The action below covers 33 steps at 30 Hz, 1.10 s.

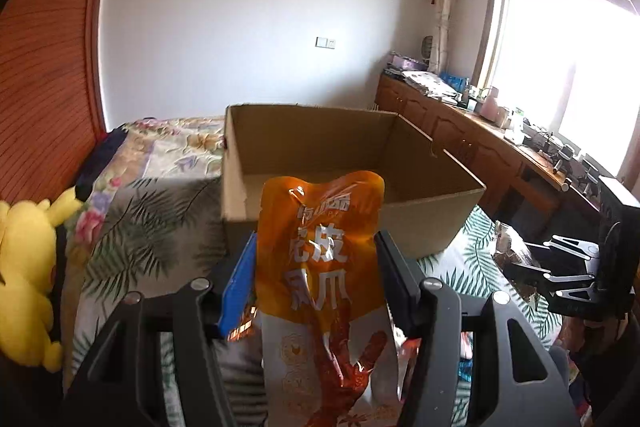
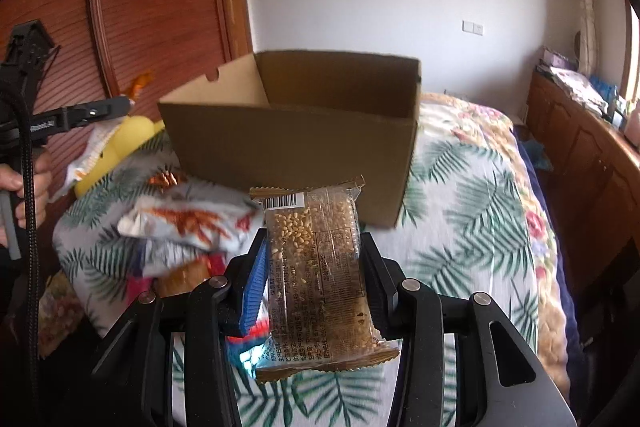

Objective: Organize snacks
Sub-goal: 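Carry both snacks over the cardboard box and open both tools to drop them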

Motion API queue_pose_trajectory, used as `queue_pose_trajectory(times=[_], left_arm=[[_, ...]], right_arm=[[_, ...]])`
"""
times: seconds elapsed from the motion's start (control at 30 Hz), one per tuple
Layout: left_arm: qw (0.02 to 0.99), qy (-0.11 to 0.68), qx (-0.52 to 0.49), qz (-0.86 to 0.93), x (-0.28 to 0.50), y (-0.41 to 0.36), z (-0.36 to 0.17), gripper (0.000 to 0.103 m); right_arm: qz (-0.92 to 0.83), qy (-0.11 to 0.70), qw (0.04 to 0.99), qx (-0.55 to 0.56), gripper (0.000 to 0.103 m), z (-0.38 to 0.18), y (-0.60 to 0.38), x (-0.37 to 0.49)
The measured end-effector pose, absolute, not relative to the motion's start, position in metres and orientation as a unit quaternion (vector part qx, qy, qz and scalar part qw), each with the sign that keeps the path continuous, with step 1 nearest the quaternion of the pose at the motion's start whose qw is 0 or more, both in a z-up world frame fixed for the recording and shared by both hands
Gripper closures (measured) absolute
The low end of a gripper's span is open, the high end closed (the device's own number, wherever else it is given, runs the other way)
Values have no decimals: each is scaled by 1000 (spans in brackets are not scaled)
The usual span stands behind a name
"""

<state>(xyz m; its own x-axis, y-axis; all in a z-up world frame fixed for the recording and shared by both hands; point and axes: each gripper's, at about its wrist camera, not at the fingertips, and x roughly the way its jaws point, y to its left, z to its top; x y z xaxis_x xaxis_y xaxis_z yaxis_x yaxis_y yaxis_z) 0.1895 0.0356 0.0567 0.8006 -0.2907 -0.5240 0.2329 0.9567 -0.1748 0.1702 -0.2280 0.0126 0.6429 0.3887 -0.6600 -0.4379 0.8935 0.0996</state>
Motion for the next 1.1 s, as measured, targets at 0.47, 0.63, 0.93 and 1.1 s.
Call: queue_pose_trajectory(times=[0.47, 0.63, 0.93, 1.1], left_arm=[[949, 267, -26, -164, 253, 24, 79, 46], [950, 260, -14, -174, 273, 18, 89, 46], [947, 268, -2, -179, 314, 8, 91, 45], [942, 285, -5, -179, 333, 4, 81, 45]], right_arm=[[250, 310, 916, -49, 60, 54, -186, 230], [255, 301, 917, -56, 60, 61, -169, 249], [252, 302, 918, -50, 59, 58, -153, 284], [236, 308, 920, -55, 59, 48, -151, 306]])
